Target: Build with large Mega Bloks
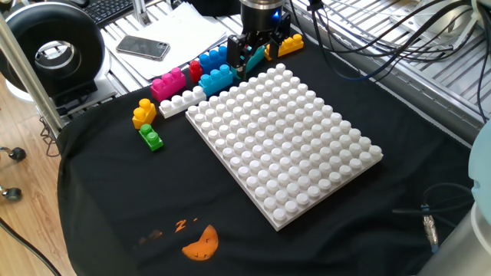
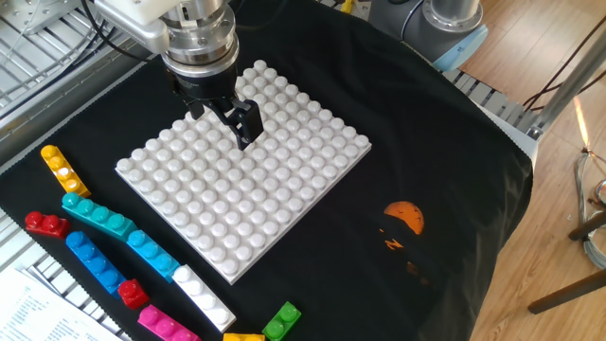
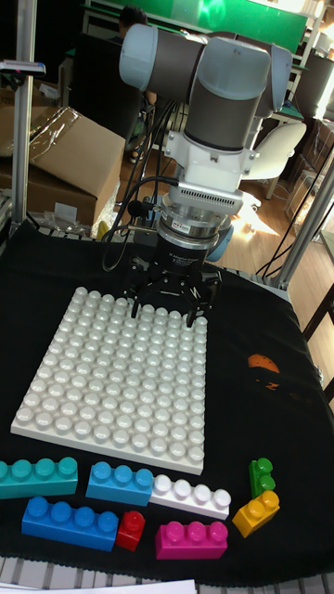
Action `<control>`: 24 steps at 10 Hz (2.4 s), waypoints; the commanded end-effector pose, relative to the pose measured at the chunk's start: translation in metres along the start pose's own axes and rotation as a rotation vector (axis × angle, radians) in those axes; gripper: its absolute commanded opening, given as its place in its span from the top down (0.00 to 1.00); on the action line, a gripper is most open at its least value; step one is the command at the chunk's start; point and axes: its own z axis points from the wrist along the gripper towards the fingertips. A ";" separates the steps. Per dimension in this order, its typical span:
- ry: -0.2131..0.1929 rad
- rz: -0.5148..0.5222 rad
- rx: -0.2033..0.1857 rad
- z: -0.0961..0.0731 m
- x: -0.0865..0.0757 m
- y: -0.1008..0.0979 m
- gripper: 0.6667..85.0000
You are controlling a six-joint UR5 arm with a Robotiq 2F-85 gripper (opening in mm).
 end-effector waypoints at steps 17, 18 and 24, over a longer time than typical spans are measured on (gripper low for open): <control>-0.164 -0.293 0.061 0.027 -0.054 -0.067 0.97; -0.163 -0.274 0.060 0.026 -0.053 -0.067 0.97; -0.144 0.010 0.025 0.027 -0.047 -0.064 0.98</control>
